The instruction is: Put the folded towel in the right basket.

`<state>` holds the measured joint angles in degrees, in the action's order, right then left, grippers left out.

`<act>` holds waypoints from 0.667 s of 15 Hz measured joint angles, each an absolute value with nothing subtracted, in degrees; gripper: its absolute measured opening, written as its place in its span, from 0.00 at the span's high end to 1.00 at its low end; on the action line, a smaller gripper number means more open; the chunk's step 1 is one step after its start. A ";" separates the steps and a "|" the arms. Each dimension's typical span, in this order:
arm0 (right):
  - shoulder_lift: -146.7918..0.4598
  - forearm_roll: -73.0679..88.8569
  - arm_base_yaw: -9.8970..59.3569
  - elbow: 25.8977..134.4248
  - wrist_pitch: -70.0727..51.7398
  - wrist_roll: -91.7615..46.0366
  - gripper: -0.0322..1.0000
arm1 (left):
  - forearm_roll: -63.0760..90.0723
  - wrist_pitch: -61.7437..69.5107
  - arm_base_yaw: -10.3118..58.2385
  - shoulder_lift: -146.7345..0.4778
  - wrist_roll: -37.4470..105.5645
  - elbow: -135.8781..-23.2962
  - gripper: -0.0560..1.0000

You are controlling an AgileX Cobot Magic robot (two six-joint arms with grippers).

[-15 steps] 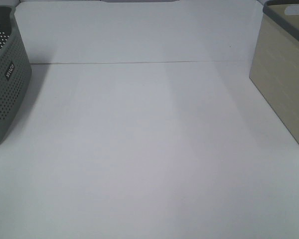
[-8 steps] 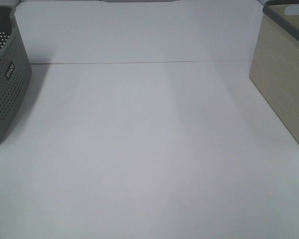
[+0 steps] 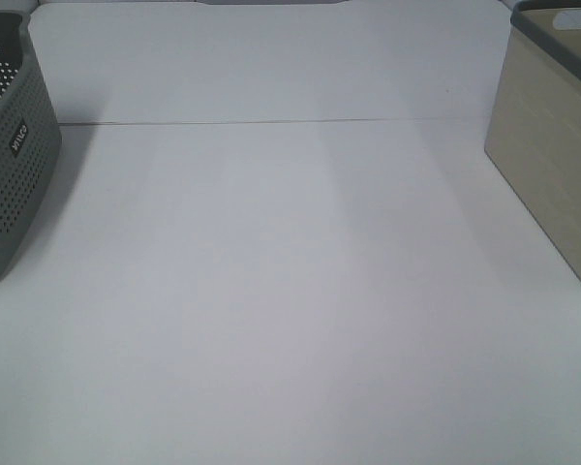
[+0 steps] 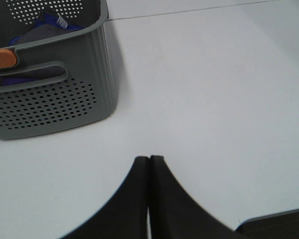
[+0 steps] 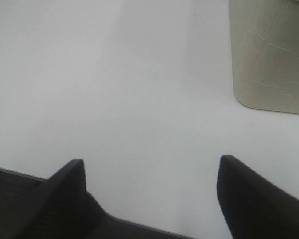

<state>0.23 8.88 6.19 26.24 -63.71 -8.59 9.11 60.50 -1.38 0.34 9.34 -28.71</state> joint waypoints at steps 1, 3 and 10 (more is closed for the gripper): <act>0.23 8.88 6.19 26.24 -63.71 -8.59 0.27 | 9.11 60.50 -1.38 0.34 9.34 -28.71 0.95; 0.23 8.88 5.96 26.24 -63.71 -8.59 0.27 | 9.11 60.50 -1.38 0.34 9.34 -28.71 0.95; 0.23 8.88 -2.46 26.24 -63.71 -8.59 0.27 | 9.11 60.50 -1.38 0.34 9.34 -28.71 0.95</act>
